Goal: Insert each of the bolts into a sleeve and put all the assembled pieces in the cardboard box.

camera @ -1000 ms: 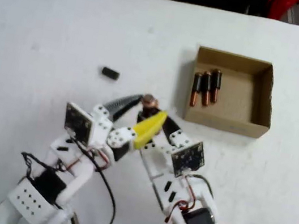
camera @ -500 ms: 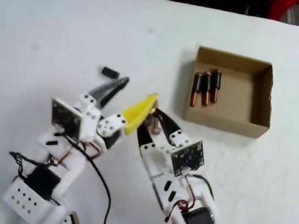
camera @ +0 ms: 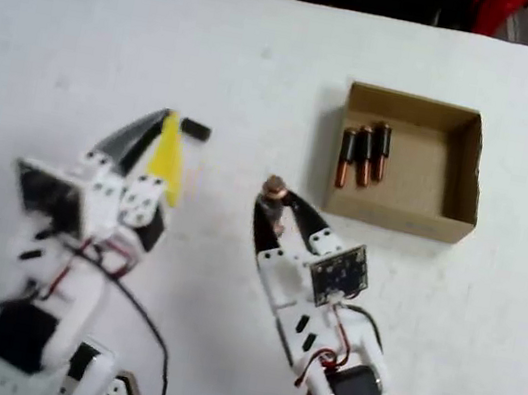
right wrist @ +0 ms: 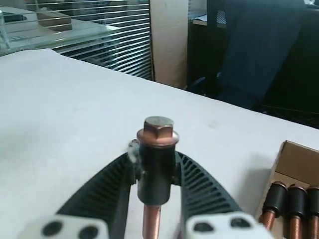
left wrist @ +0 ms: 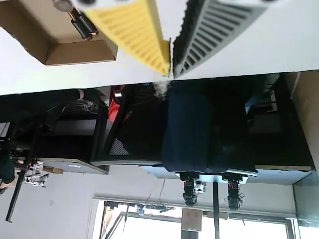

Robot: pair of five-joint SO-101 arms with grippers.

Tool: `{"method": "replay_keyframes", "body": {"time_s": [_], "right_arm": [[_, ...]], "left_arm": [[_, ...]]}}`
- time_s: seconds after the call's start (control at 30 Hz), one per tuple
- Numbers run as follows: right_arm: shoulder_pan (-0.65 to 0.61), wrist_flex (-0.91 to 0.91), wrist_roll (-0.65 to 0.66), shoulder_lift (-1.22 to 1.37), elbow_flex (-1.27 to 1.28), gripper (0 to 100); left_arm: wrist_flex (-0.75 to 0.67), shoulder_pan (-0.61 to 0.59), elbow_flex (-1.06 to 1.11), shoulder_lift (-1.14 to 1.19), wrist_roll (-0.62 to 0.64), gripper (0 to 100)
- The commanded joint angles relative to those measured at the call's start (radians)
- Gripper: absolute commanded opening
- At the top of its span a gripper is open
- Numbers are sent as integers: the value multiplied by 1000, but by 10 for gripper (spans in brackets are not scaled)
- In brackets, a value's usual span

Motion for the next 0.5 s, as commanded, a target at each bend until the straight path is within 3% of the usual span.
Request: {"method": "replay_keyframes", "body": {"time_s": [0.0, 0.1, 0.47], "right_arm": [[54, 24, -2, -15, -20, 16], [73, 156, -2, -15, -107, 16], [136, 484, 35, -13, -384, 16]], "left_arm": [[110, -35, -80, -133, -29, 45], [212, -36, -80, -225, -115, 23], [353, -203, 11, -268, -115, 23]]}}
